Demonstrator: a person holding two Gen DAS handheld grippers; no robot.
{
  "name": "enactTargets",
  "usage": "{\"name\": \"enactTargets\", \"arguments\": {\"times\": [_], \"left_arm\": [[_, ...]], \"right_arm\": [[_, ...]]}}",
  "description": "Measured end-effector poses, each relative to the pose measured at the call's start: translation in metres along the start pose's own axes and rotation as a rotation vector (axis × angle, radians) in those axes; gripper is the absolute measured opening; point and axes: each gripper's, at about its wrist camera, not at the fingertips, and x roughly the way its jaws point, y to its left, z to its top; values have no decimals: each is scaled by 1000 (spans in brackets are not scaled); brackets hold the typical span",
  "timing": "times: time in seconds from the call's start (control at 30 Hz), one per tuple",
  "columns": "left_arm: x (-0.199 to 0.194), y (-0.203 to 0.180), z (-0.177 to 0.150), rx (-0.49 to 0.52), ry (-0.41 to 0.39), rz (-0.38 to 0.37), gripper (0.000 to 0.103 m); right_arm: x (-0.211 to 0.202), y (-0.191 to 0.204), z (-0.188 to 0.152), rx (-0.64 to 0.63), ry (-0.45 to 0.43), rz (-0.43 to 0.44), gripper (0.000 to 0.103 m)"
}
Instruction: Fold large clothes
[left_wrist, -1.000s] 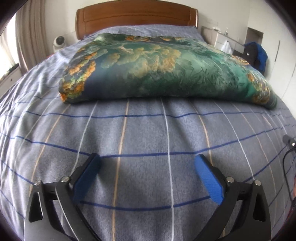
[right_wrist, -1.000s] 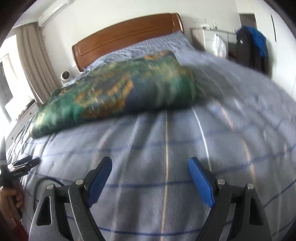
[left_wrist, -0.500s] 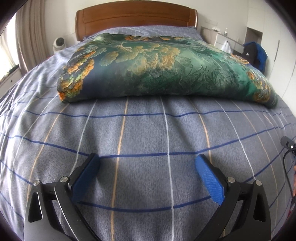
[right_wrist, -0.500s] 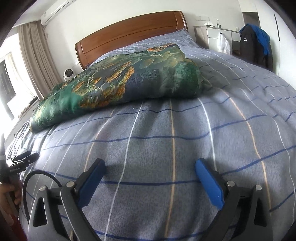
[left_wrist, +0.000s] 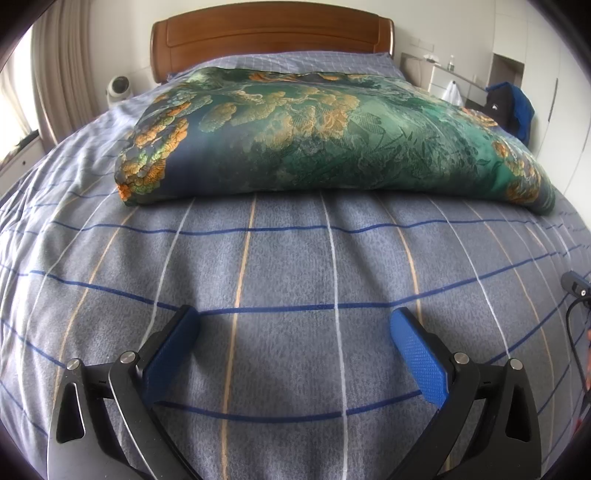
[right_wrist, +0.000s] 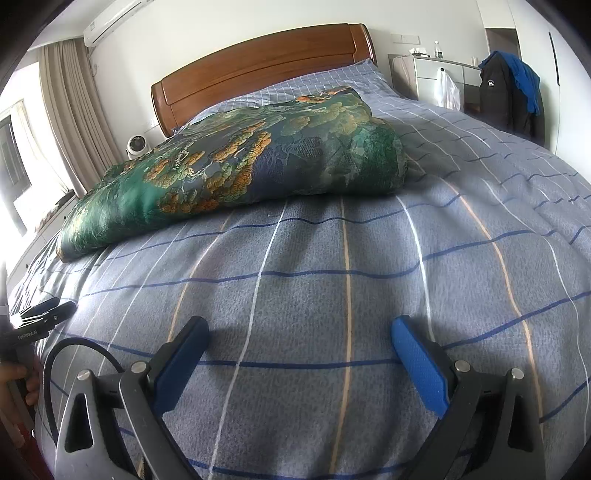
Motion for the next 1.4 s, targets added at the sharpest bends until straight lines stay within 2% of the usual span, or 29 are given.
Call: {"name": "enactTargets", "arguments": {"times": [0.53, 0.67, 0.73, 0.8, 0.87, 1.0, 1.07, 1.17, 1.2, 1.3, 1.4], "left_arm": [[1, -1, 1, 1, 0, 4, 103], [-9, -2, 5, 0, 14, 19, 101], [-24, -5, 13, -4, -1, -46, 101], [-42, -14, 31, 17, -34, -113, 102], [-48, -32, 57, 67, -39, -131, 102], [-21, -63, 111, 135, 40, -157, 102], [14, -78, 143, 167, 112, -123, 102], [64, -91, 178, 187, 184, -47, 102], [82, -93, 192, 177, 202, -42, 103], [121, -95, 232, 143, 209, 4, 103], [136, -87, 254, 93, 166, 43, 102]], "right_arm": [[0, 0, -1, -2, -2, 0, 99], [-1, 0, -1, -6, -3, 1, 100], [-1, 0, 0, -8, -3, 1, 100], [0, 1, 1, -10, -3, 0, 100], [1, 2, 2, -12, 1, 1, 101], [2, 4, 3, -18, 9, 1, 102], [2, 4, 3, -16, 10, 4, 102], [3, 3, 4, -13, 13, 9, 102], [3, 3, 4, -13, 15, 10, 102], [5, 2, 7, -13, 23, 14, 103], [5, -1, 8, -11, 31, 20, 103]]}}
